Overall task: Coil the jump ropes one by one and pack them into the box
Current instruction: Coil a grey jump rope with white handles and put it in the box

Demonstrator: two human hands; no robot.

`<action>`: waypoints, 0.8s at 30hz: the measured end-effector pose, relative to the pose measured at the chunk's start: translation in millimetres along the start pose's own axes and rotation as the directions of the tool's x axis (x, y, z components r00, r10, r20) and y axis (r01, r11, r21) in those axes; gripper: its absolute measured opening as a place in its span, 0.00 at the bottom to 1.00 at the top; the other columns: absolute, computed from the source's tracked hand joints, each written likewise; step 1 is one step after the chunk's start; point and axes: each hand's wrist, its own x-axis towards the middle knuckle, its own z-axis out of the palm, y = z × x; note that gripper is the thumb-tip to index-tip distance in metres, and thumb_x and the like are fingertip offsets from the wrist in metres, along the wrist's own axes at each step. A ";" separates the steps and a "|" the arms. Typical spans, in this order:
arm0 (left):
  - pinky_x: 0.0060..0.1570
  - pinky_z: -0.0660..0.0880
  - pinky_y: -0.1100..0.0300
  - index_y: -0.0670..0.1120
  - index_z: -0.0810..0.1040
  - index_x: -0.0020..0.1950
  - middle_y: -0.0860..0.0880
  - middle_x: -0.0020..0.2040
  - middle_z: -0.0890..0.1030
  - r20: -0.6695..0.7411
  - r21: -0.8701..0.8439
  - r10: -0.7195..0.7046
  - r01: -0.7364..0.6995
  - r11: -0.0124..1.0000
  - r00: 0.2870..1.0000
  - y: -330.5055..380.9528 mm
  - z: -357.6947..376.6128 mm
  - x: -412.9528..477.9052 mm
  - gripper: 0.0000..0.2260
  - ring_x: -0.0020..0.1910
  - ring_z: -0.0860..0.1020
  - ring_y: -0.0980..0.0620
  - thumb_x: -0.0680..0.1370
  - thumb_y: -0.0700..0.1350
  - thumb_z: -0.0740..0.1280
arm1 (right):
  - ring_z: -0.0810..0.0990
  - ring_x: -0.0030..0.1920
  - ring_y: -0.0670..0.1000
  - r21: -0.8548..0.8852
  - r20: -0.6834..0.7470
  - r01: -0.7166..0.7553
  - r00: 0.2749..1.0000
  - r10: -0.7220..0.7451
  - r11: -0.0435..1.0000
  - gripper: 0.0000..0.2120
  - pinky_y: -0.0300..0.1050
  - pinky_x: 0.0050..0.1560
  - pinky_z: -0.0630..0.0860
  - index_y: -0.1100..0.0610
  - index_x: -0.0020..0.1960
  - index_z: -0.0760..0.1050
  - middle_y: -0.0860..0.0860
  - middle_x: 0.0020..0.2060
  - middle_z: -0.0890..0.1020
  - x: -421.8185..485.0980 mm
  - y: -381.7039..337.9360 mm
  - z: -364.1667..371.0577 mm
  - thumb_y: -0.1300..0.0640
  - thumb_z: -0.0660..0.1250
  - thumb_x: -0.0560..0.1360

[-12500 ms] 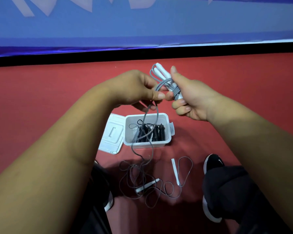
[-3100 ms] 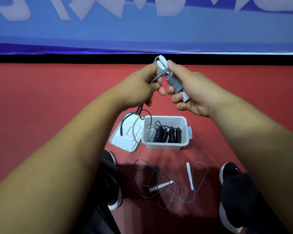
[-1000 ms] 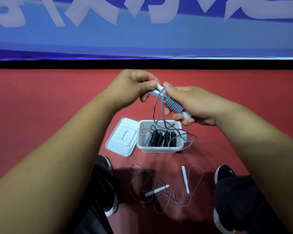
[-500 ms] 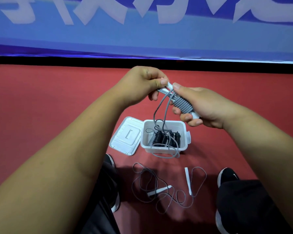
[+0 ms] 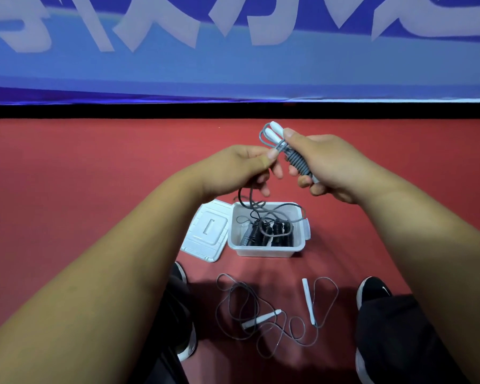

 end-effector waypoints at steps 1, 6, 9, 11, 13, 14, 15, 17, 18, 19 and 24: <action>0.50 0.77 0.52 0.38 0.80 0.56 0.47 0.36 0.70 0.017 -0.001 0.006 -0.006 1.000 1.000 1.4 0.9 -0.3 0.20 0.38 0.78 0.44 0.88 0.53 0.58 | 0.70 0.28 0.49 0.050 0.006 -0.016 1.000 0.016 0.999 0.29 0.38 0.27 0.60 0.59 0.56 0.79 0.55 0.39 0.80 -0.1 0.2 -0.6 0.31 0.66 0.80; 0.33 0.67 0.58 0.40 0.81 0.53 0.47 0.33 0.69 0.088 0.138 0.056 -0.067 0.988 0.995 8.1 6.2 -4.2 0.18 0.31 0.66 0.50 0.88 0.51 0.58 | 0.65 0.28 0.48 0.252 0.106 -0.095 0.992 0.070 0.963 0.26 0.35 0.24 0.54 0.57 0.55 0.77 0.56 0.37 0.77 -3.1 -0.6 -1.2 0.33 0.69 0.79; 0.34 0.64 0.56 0.41 0.82 0.55 0.45 0.34 0.71 0.091 0.192 0.029 -0.046 0.980 0.995 7.8 1.3 -4.9 0.18 0.32 0.65 0.50 0.88 0.51 0.58 | 0.64 0.28 0.48 0.287 0.113 -0.123 0.989 0.094 0.950 0.19 0.36 0.25 0.52 0.57 0.56 0.76 0.54 0.34 0.76 -7.1 -1.4 -1.9 0.41 0.69 0.80; 0.36 0.65 0.55 0.43 0.83 0.56 0.45 0.34 0.71 0.085 0.218 0.004 -0.023 0.976 0.996 6.3 -3.3 -5.1 0.17 0.33 0.64 0.48 0.88 0.51 0.59 | 0.63 0.27 0.47 0.319 0.128 -0.131 0.987 0.094 0.939 0.16 0.36 0.24 0.51 0.56 0.56 0.75 0.53 0.34 0.76 -8.9 -3.2 -2.9 0.43 0.68 0.80; 0.39 0.66 0.53 0.46 0.84 0.55 0.48 0.33 0.72 0.078 0.246 -0.010 -0.009 0.969 0.997 3.4 -6.4 -4.3 0.16 0.34 0.65 0.47 0.88 0.52 0.59 | 0.62 0.27 0.47 0.361 0.152 -0.134 0.985 0.084 0.923 0.14 0.35 0.23 0.51 0.54 0.56 0.74 0.52 0.34 0.75 -9.6 -5.7 -5.4 0.43 0.68 0.81; 0.40 0.67 0.53 0.47 0.85 0.55 0.49 0.33 0.72 0.071 0.255 -0.010 -0.008 0.967 0.997 2.8 -6.8 -4.3 0.15 0.35 0.66 0.47 0.88 0.51 0.60 | 0.62 0.27 0.46 0.381 0.168 -0.135 0.983 0.075 0.914 0.13 0.34 0.21 0.52 0.53 0.55 0.73 0.52 0.35 0.74 -10.1 -7.0 -6.8 0.43 0.68 0.81; 0.41 0.68 0.53 0.49 0.85 0.56 0.50 0.33 0.72 0.062 0.260 -0.007 -0.009 0.966 0.998 2.2 -7.2 -3.9 0.14 0.35 0.66 0.48 0.88 0.51 0.60 | 0.62 0.27 0.46 0.397 0.185 -0.138 0.980 0.067 0.907 0.13 0.34 0.20 0.52 0.52 0.54 0.73 0.52 0.35 0.74 -10.9 -8.3 -8.4 0.43 0.69 0.81; 0.42 0.71 0.54 0.52 0.85 0.58 0.50 0.34 0.72 0.044 0.269 0.005 -0.017 0.963 0.999 0.6 -9.3 -2.2 0.12 0.35 0.67 0.49 0.87 0.50 0.61 | 0.62 0.26 0.45 0.402 0.233 -0.154 0.970 0.061 0.902 0.13 0.33 0.19 0.52 0.51 0.53 0.73 0.52 0.35 0.74 -13.0 -10.1 -10.4 0.42 0.69 0.81; 0.41 0.71 0.56 0.53 0.86 0.58 0.49 0.34 0.73 0.038 0.280 0.010 -0.021 0.960 0.999 0.0 -10.6 -1.3 0.12 0.35 0.68 0.49 0.87 0.49 0.62 | 0.61 0.26 0.44 0.389 0.270 -0.169 0.961 0.063 0.905 0.13 0.33 0.19 0.51 0.51 0.53 0.73 0.51 0.35 0.74 -14.6 -10.9 -10.5 0.41 0.68 0.82; 0.41 0.71 0.57 0.54 0.86 0.57 0.49 0.34 0.75 0.035 0.300 0.014 -0.024 0.954 0.999 -0.3 -11.1 -1.2 0.11 0.34 0.69 0.50 0.87 0.48 0.62 | 0.61 0.25 0.43 0.366 0.312 -0.188 0.947 0.070 0.911 0.14 0.33 0.20 0.50 0.52 0.52 0.73 0.51 0.34 0.74 -16.6 -11.7 -10.1 0.41 0.68 0.82; 0.47 0.79 0.53 0.57 0.85 0.46 0.45 0.38 0.82 0.045 0.358 0.040 -0.054 0.932 0.998 -3.8 -9.9 0.3 0.12 0.38 0.79 0.50 0.86 0.45 0.66 | 0.60 0.22 0.41 0.186 0.492 -0.299 0.853 0.175 0.936 0.21 0.32 0.19 0.48 0.56 0.50 0.75 0.50 0.33 0.71 -24.5 -10.3 -7.9 0.37 0.65 0.80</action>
